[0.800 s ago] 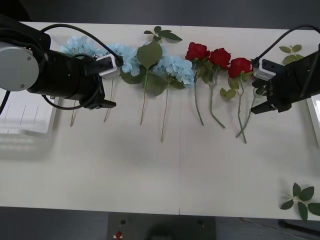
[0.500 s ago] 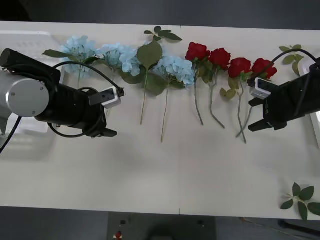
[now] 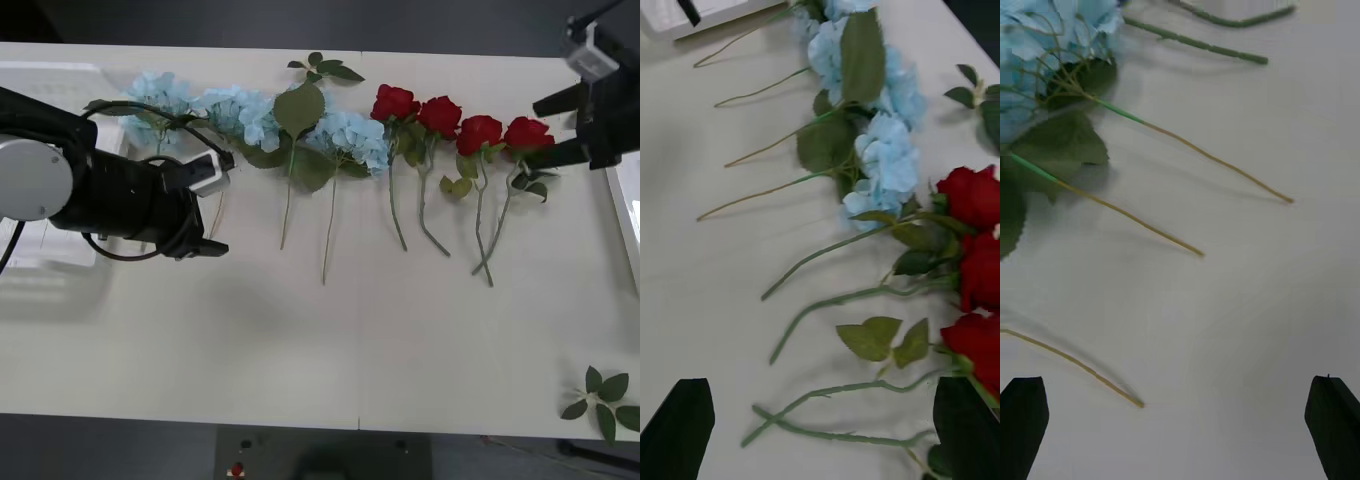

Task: Put the red flowers into the right box and the blue flowers into the left box

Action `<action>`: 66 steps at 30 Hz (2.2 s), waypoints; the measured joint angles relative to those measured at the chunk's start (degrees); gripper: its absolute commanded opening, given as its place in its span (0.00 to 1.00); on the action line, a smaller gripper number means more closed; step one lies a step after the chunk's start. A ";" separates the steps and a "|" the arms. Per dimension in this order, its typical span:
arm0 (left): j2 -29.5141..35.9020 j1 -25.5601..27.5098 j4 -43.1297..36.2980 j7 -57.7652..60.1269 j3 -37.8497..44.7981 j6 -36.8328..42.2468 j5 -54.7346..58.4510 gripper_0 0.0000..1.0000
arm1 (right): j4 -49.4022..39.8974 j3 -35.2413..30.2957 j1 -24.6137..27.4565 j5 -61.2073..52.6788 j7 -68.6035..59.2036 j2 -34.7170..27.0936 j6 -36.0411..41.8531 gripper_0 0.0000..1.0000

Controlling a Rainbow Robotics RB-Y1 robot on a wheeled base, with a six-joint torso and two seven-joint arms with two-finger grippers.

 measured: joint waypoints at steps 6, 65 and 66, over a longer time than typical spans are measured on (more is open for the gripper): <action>5.19 -0.88 -0.14 10.89 1.52 -5.45 -0.03 1.00 | 0.08 14.17 -12.56 0.26 -44.45 -6.75 -3.93 0.86; -1.66 -24.78 47.27 60.22 -26.11 -38.63 -31.26 1.00 | 45.99 55.47 -24.71 13.56 -88.91 23.64 -27.14 0.85; -1.66 -24.78 47.27 60.22 -25.77 -38.63 -31.31 1.00 | 46.01 55.79 -24.71 13.56 -88.91 23.64 -27.14 0.85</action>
